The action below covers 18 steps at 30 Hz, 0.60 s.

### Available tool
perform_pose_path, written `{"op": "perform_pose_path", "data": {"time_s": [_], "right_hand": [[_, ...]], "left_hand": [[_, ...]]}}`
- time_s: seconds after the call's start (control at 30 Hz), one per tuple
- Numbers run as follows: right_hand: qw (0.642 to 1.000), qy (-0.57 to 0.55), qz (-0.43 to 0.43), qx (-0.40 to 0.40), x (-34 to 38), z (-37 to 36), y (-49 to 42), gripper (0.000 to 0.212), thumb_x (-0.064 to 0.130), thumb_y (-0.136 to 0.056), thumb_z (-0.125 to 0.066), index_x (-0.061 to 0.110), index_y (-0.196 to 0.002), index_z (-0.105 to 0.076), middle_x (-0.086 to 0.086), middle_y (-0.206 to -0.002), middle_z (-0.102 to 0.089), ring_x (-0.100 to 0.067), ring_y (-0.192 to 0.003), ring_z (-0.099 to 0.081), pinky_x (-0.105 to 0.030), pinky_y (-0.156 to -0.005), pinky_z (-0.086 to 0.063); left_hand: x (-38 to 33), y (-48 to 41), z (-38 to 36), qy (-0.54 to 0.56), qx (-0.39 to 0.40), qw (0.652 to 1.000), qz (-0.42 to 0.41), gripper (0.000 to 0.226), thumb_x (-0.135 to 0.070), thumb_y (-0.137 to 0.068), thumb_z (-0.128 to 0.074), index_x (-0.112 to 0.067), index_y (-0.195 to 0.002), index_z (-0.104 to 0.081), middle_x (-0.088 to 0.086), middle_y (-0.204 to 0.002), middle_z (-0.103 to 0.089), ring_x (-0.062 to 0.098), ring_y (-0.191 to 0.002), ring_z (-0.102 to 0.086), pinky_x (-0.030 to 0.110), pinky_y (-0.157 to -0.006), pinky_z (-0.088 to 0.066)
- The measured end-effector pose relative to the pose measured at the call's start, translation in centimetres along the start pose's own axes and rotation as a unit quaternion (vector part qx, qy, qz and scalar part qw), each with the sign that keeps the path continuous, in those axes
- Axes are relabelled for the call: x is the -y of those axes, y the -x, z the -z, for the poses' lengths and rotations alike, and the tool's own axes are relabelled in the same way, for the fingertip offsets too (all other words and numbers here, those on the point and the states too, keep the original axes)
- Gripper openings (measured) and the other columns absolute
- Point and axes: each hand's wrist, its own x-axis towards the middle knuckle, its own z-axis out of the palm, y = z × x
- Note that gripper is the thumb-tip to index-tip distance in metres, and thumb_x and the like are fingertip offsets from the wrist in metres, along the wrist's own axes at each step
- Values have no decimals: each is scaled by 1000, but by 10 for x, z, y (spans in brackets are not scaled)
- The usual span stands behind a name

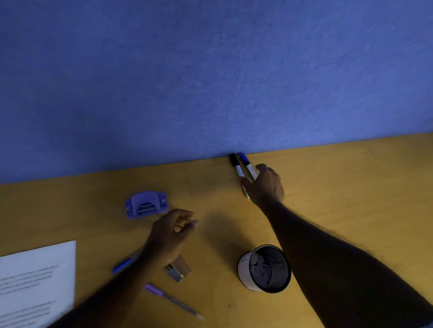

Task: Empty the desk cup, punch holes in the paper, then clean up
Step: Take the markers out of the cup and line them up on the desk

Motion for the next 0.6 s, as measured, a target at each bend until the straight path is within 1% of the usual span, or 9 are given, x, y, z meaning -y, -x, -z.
{"op": "perform_pose_path", "data": {"time_s": [0.07,0.1,0.2,0.27,0.3,0.37,0.43,0.5,0.6], "right_hand": [[1000,1,24,-7,8,4,9,56,41,-85,-68,13,-131,-52,-10,-124,-60,-27,-109,-56,-45,-81,-56],[999,0,38,-8,12,6,14,56,41,-86,-67,13,-132,-52,-10,-126,-59,-28,-112,-54,-44,-84,-54],[997,-11,76,-4,24,11,35,58,39,-85,-70,14,-134,-53,-11,-131,-57,-31,-119,-51,-42,-87,-51],[994,-13,105,-9,31,12,53,56,38,-83,-72,15,-131,-55,-11,-134,-56,-30,-120,-52,-41,-88,-51],[993,-9,118,-10,34,12,62,55,38,-83,-73,14,-129,-56,-10,-135,-56,-28,-120,-53,-40,-90,-51],[990,3,139,-6,40,10,83,52,38,-83,-73,14,-126,-59,-9,-134,-57,-26,-121,-54,-38,-91,-50],[987,16,160,7,47,7,105,50,38,-84,-73,15,-126,-58,-8,-132,-58,-25,-121,-53,-35,-89,-49],[981,35,187,26,52,2,127,48,38,-84,-71,17,-125,-58,-5,-129,-59,-23,-118,-54,-34,-87,-50],[971,63,223,62,55,-6,160,45,39,-86,-68,19,-125,-58,-3,-128,-59,-22,-119,-52,-35,-89,-50]], "left_hand": [[5,10,15,-37,1,999,-16,21,-23,-89,-67,-19,-109,-65,-14,-95,-66,-3,-91,-63,9,-72,-48],[8,16,22,-66,6,997,-26,21,-23,-89,-67,-19,-109,-65,-14,-96,-66,-3,-90,-63,12,-74,-50],[19,33,47,-129,17,990,-50,23,-19,-88,-67,-17,-111,-66,-4,-102,-70,8,-94,-67,30,-82,-58],[25,46,61,-155,24,986,-62,21,-17,-89,-65,-18,-111,-66,-1,-103,-71,11,-94,-68,36,-82,-58],[29,53,68,-183,31,980,-75,21,-18,-90,-63,-19,-111,-65,-1,-104,-70,10,-94,-67,36,-82,-57],[36,68,80,-264,44,957,-110,24,-21,-91,-61,-20,-114,-63,-3,-108,-67,8,-98,-62,32,-86,-54],[44,84,89,-315,45,938,-138,30,-24,-89,-63,-19,-119,-60,-1,-113,-64,11,-104,-58,32,-90,-51],[49,99,95,-347,44,926,-146,37,-28,-88,-65,-17,-123,-58,1,-118,-62,15,-109,-57,34,-93,-50],[55,120,100,-376,51,916,-132,44,-31,-88,-64,-19,-129,-54,2,-127,-57,18,-117,-54,36,-98,-47]]}}
